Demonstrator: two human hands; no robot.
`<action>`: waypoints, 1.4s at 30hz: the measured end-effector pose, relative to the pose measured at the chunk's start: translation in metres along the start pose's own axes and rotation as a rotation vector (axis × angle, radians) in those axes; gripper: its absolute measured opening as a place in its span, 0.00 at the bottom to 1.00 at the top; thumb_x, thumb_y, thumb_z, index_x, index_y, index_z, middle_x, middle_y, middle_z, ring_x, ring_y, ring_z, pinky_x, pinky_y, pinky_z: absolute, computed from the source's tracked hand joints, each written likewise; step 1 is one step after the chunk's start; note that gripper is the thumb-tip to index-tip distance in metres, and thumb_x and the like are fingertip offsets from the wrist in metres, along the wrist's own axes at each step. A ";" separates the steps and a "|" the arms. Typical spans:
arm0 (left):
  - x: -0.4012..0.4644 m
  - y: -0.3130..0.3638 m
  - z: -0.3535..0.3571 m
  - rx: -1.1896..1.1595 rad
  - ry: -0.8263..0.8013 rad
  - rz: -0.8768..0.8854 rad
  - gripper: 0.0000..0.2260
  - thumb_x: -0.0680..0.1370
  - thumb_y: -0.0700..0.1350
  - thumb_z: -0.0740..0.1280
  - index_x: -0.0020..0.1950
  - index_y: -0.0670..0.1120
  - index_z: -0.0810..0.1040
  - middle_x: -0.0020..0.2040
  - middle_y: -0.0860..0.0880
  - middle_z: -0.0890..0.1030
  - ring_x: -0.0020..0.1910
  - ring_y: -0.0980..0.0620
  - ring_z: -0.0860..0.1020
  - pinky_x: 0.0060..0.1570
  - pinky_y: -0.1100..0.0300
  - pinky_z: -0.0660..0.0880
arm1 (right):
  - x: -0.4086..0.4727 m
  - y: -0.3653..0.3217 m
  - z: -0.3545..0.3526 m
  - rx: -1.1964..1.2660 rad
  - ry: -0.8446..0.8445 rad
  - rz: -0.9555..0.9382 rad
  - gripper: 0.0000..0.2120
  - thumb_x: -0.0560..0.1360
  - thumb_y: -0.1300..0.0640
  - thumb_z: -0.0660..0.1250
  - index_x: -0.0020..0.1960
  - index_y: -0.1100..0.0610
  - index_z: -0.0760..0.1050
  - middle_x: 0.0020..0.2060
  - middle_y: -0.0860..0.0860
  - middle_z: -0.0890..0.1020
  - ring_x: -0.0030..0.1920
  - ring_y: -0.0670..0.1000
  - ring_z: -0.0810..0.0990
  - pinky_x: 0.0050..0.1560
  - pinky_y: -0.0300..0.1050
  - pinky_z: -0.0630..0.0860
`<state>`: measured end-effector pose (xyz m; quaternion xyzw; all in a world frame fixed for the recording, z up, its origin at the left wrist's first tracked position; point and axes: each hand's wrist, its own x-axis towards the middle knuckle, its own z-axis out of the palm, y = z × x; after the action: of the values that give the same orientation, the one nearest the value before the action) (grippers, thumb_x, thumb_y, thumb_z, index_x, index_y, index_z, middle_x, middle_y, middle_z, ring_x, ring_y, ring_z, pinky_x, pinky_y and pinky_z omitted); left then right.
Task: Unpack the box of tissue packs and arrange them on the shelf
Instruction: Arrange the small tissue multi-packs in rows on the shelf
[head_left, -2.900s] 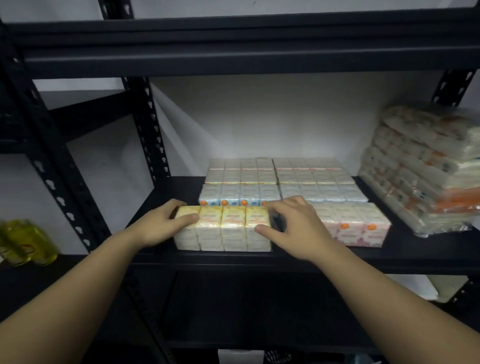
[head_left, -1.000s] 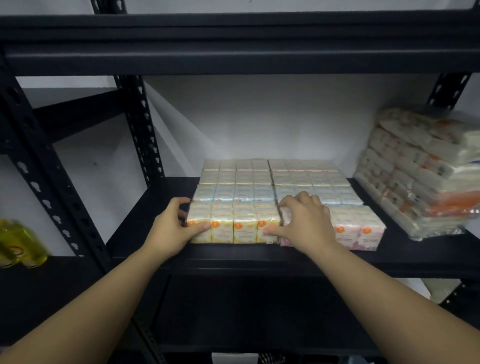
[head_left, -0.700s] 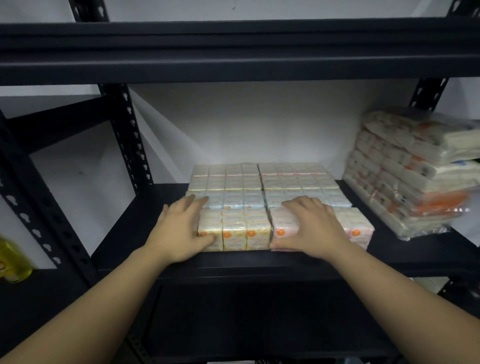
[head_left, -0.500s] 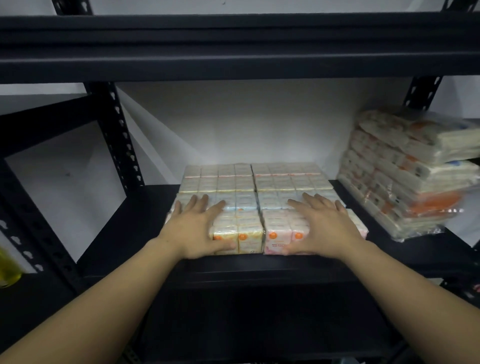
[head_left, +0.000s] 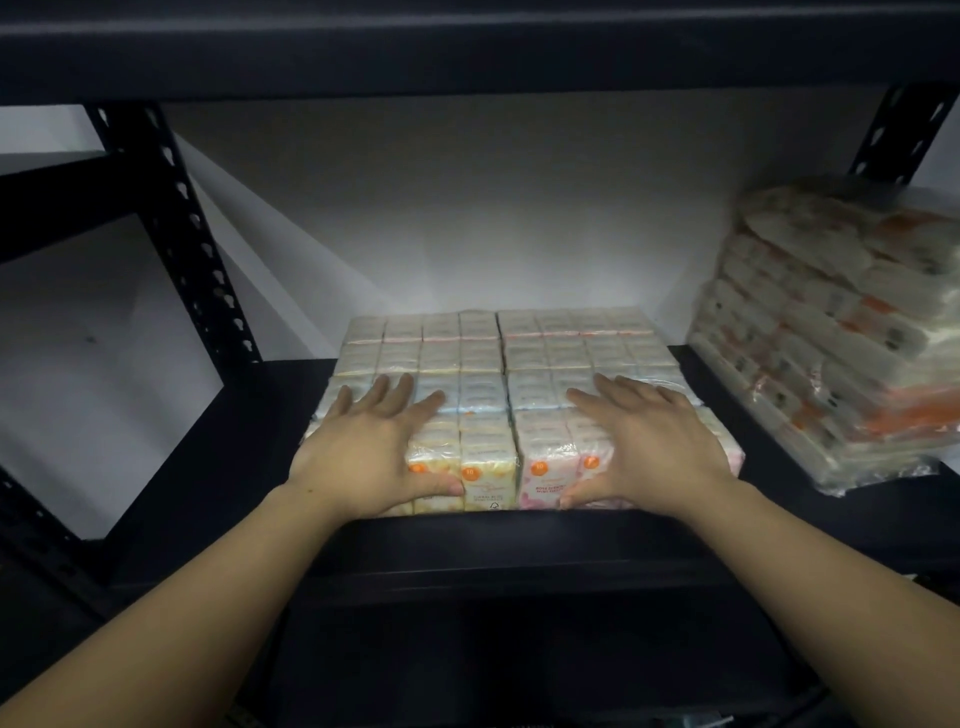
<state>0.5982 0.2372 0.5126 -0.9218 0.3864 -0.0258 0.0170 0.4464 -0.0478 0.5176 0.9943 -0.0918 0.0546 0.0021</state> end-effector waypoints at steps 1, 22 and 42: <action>0.000 0.000 0.000 -0.003 0.000 -0.001 0.53 0.63 0.87 0.46 0.83 0.63 0.43 0.85 0.50 0.44 0.84 0.47 0.44 0.81 0.40 0.44 | 0.000 0.000 0.000 0.000 0.000 0.000 0.63 0.54 0.12 0.59 0.82 0.39 0.51 0.83 0.47 0.55 0.82 0.52 0.54 0.81 0.57 0.51; -0.053 -0.052 0.006 -0.951 0.071 -0.176 0.48 0.58 0.69 0.82 0.73 0.62 0.65 0.67 0.60 0.79 0.63 0.59 0.80 0.67 0.48 0.76 | 0.013 -0.078 0.001 0.062 -0.071 -0.137 0.67 0.59 0.11 0.50 0.84 0.51 0.41 0.84 0.51 0.46 0.83 0.55 0.46 0.81 0.63 0.46; -0.027 -0.015 0.000 -1.154 0.207 -0.285 0.50 0.69 0.68 0.75 0.82 0.55 0.54 0.72 0.54 0.74 0.60 0.55 0.80 0.53 0.61 0.77 | 0.001 -0.024 -0.001 0.081 -0.053 -0.140 0.61 0.64 0.14 0.55 0.84 0.49 0.46 0.84 0.46 0.49 0.83 0.50 0.49 0.82 0.57 0.47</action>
<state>0.5901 0.2666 0.5127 -0.8176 0.2102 0.0964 -0.5273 0.4521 -0.0240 0.5190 0.9986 -0.0199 0.0314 -0.0365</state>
